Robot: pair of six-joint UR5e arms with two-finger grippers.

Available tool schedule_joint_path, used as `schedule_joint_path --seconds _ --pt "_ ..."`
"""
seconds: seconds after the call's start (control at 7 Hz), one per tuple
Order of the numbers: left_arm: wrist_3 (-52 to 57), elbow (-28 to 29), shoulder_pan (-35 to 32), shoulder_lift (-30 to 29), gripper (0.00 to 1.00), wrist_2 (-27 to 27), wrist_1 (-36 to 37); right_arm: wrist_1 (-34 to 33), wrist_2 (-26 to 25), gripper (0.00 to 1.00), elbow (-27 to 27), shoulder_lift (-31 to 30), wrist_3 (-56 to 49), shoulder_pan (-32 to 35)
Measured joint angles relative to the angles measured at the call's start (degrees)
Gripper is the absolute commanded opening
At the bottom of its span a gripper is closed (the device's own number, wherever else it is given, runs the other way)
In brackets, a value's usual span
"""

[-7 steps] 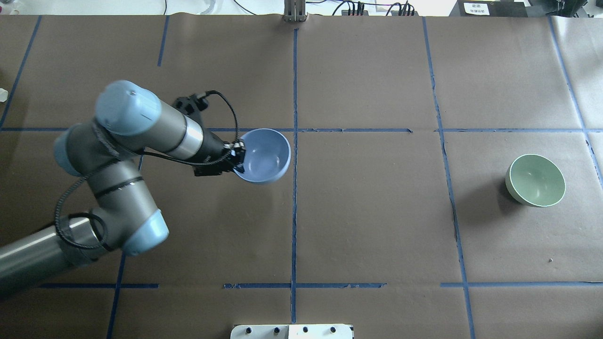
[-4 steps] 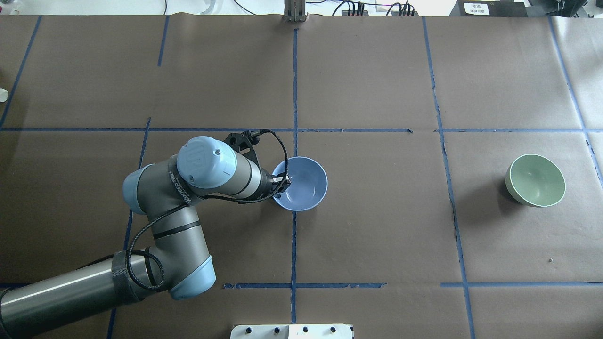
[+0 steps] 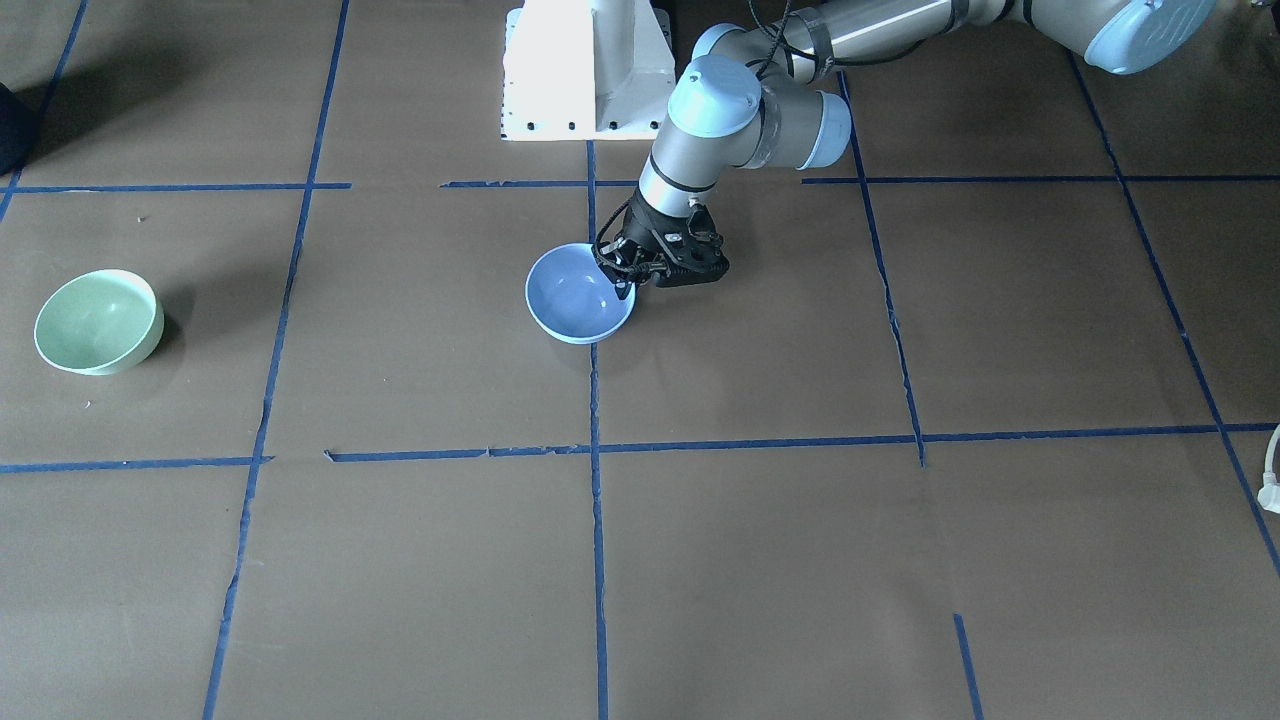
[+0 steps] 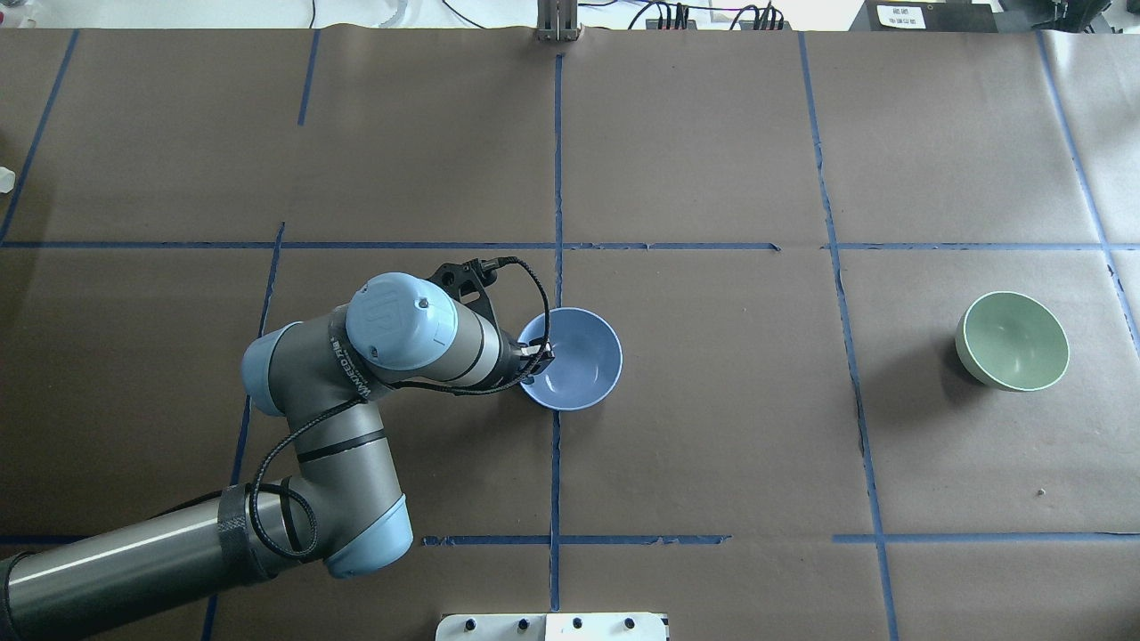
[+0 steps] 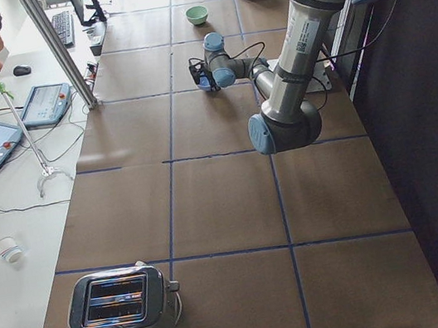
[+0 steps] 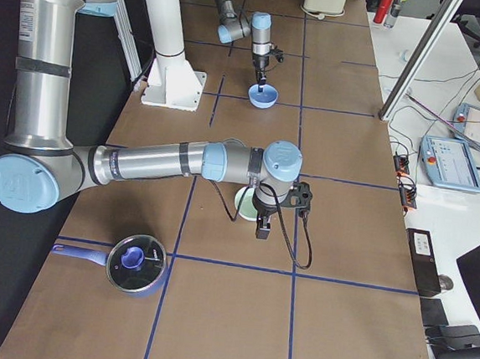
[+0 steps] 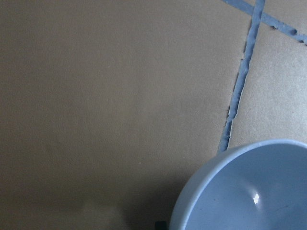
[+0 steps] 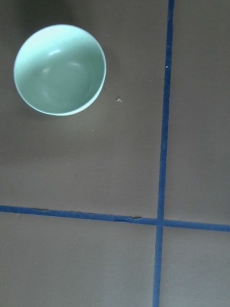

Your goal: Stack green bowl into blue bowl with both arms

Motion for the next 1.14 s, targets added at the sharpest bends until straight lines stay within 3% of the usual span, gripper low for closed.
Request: schedule_joint_path --seconds 0.43,0.71,1.0,1.14 --pt "0.01 -3.9 -2.1 0.96 0.86 -0.02 0.03 8.4 -0.31 1.0 -0.51 -1.43 3.99 -5.69" --pt "0.04 -6.62 -3.38 2.88 0.87 -0.05 0.08 24.89 -1.03 1.0 -3.3 -4.64 17.82 -11.7" --pt "0.07 -7.12 -3.98 3.48 0.87 -0.04 0.09 43.66 -2.33 0.98 -11.4 -5.79 29.48 -17.01" --pt "0.07 -7.19 -4.03 3.52 0.88 -0.02 0.09 48.88 -2.48 0.88 -14.29 -5.65 34.68 -18.93"
